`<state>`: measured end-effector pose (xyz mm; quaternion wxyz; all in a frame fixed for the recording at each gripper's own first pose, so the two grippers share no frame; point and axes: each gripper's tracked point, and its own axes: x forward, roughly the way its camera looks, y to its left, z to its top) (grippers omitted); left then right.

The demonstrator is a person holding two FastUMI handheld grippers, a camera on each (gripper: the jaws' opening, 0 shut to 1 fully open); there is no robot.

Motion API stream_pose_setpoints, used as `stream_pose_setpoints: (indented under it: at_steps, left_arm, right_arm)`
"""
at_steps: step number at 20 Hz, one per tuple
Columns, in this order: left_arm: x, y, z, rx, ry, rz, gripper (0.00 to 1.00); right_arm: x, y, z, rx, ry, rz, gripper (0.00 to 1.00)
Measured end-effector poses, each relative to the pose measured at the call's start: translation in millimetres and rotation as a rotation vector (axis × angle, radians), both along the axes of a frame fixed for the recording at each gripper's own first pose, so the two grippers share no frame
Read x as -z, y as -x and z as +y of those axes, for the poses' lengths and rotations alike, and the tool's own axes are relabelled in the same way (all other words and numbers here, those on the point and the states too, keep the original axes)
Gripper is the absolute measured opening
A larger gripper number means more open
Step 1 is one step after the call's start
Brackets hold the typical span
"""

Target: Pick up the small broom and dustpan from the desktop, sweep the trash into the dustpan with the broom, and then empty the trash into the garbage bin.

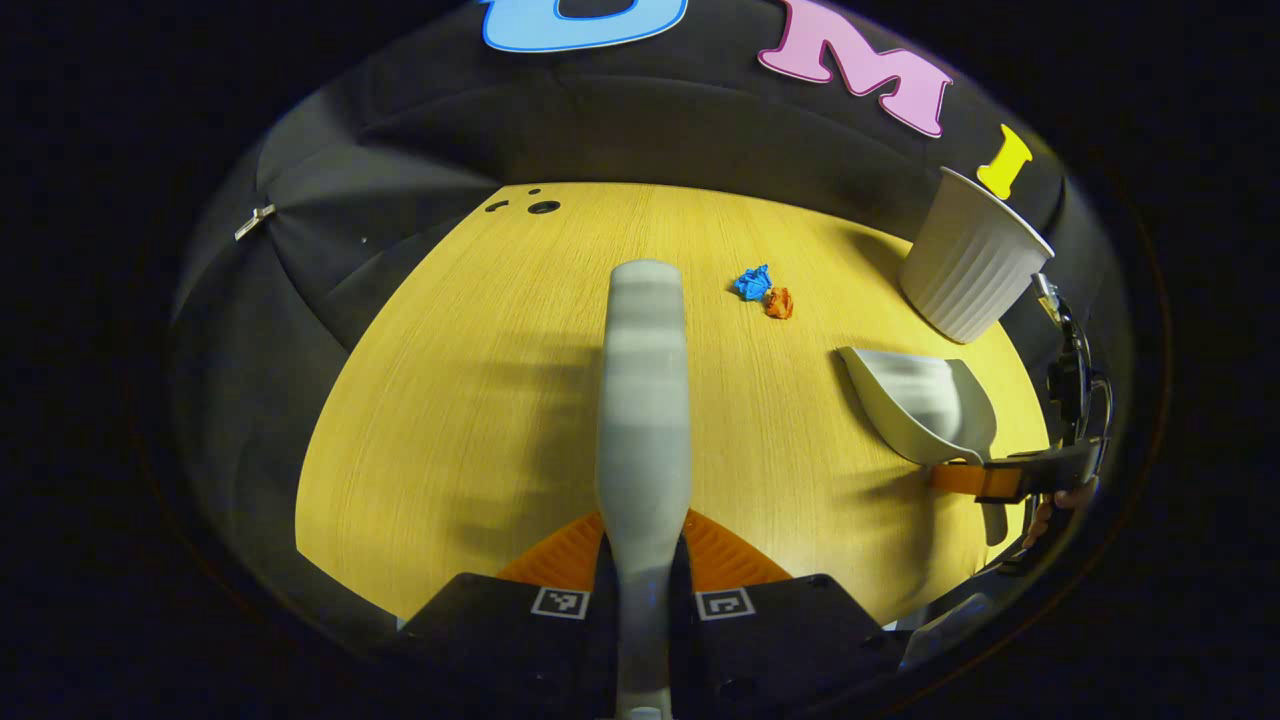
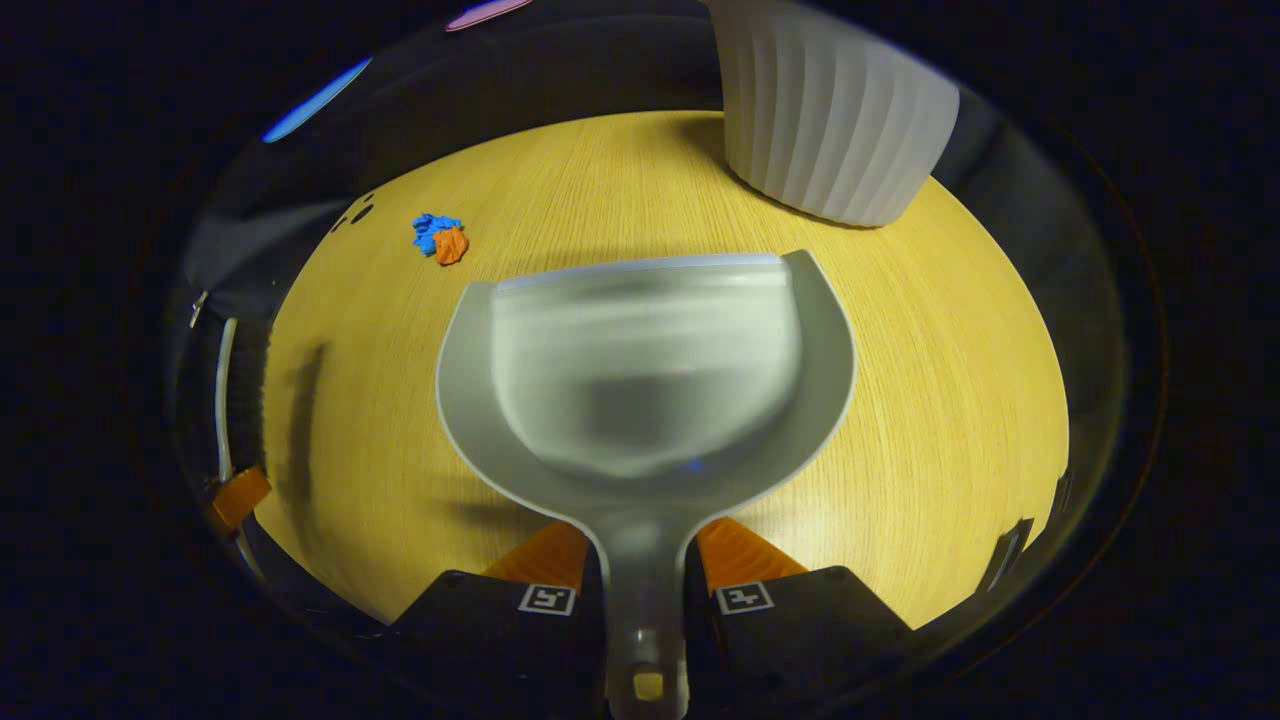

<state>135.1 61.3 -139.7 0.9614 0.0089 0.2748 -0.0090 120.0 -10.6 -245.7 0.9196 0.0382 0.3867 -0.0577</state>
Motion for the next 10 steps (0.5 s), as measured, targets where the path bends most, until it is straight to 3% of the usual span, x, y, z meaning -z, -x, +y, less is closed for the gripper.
stream_pose_setpoints:
  at_steps: [10]
  left_arm:
    - [-25, -92, -2, 0.068, -0.142, 0.067, 0.23]
  right_arm:
    - [-13, 18, -38, -0.154, 0.092, 0.003, 0.35]
